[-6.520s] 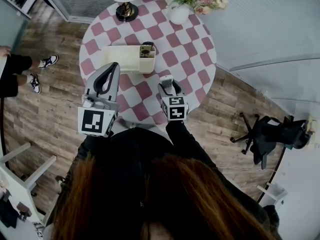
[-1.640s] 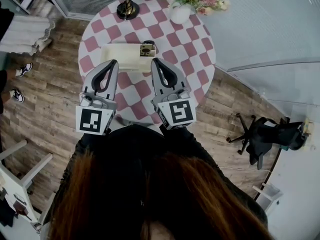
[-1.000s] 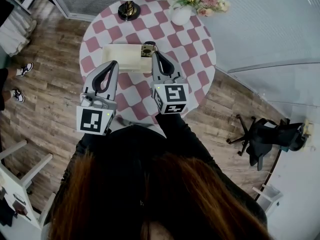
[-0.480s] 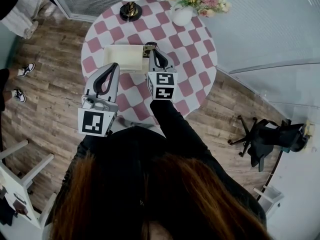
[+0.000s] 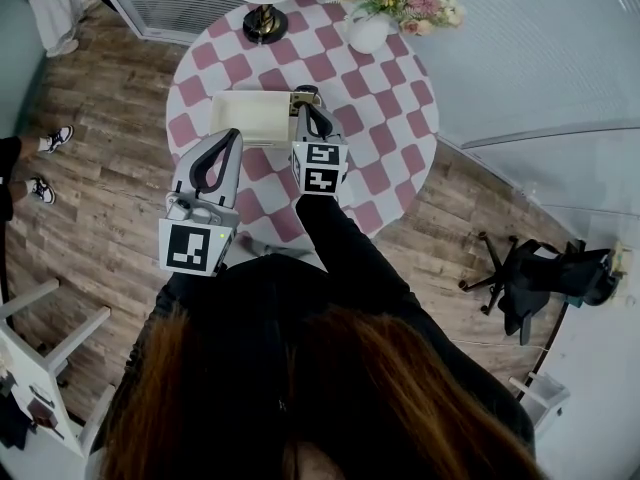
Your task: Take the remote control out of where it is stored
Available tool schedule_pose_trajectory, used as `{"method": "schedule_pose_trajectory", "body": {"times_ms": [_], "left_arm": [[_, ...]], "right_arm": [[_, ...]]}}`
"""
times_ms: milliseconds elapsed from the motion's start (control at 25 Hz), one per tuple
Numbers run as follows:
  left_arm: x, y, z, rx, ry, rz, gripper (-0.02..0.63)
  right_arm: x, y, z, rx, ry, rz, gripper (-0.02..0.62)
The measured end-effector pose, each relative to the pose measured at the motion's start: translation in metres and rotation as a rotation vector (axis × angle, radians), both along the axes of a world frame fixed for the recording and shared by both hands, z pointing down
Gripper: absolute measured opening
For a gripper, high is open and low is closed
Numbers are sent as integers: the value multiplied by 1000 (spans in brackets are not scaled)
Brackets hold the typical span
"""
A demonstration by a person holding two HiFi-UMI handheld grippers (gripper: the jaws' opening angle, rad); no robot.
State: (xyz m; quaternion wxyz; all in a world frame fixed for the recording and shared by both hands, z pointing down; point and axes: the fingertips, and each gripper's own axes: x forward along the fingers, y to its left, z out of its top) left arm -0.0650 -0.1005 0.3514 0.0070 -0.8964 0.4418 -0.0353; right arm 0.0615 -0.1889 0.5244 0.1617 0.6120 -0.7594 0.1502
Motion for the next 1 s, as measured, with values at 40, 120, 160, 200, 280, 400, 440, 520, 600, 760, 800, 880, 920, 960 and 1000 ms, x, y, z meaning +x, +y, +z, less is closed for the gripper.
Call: {"method": "schedule_pose_trajectory", "body": {"times_ms": [40, 120, 160, 200, 280, 400, 440, 520, 600, 760, 800, 880, 920, 960, 1000], "left_arm": [[0, 0, 0, -1, -1, 0, 9], [-1, 0, 1, -2, -2, 0, 9], [-1, 0, 1, -2, -2, 1, 9], [-1, 0, 0, -2, -2, 1, 9], [-1, 1, 0, 0, -3, 3, 9], [-2, 2, 1, -5, -1, 6, 9], [-2, 2, 2, -8, 0, 8, 9], [-3, 2, 2, -9, 1, 14, 9], [-4, 3, 2, -4, 3, 15, 9], [-6, 4, 1, -3, 6, 9, 9], [-7, 4, 1, -3, 6, 7, 9], [-9, 3, 1, -5, 6, 2, 9], [-10, 4, 1, -5, 6, 0, 9], [-11, 4, 1, -5, 6, -2, 9], [-12, 4, 1, -5, 6, -4, 9]], "right_arm": [[0, -1, 1, -1, -6, 7, 17], [-1, -3, 5, -10, -14, 19, 20], [-1, -4, 7, -16, -15, 24, 25], [-1, -5, 8, -19, -12, 31, 49], [-1, -6, 11, -23, -5, 51, 124], [-2, -8, 20, -54, 3, 80, 184], [-2, -9, 25, -67, 4, 86, 195], [-5, -11, 32, -88, 7, 87, 225], [-10, -13, 38, -103, 7, 85, 233], [-10, -15, 44, -122, -13, 118, 234], [-9, -16, 44, -121, -13, 129, 233], [-6, -19, 43, -117, 4, 136, 233], [-6, -20, 43, -115, 6, 138, 233], [-6, -20, 43, -116, 0, 143, 232], [-6, -21, 43, -117, -10, 152, 228]]}}
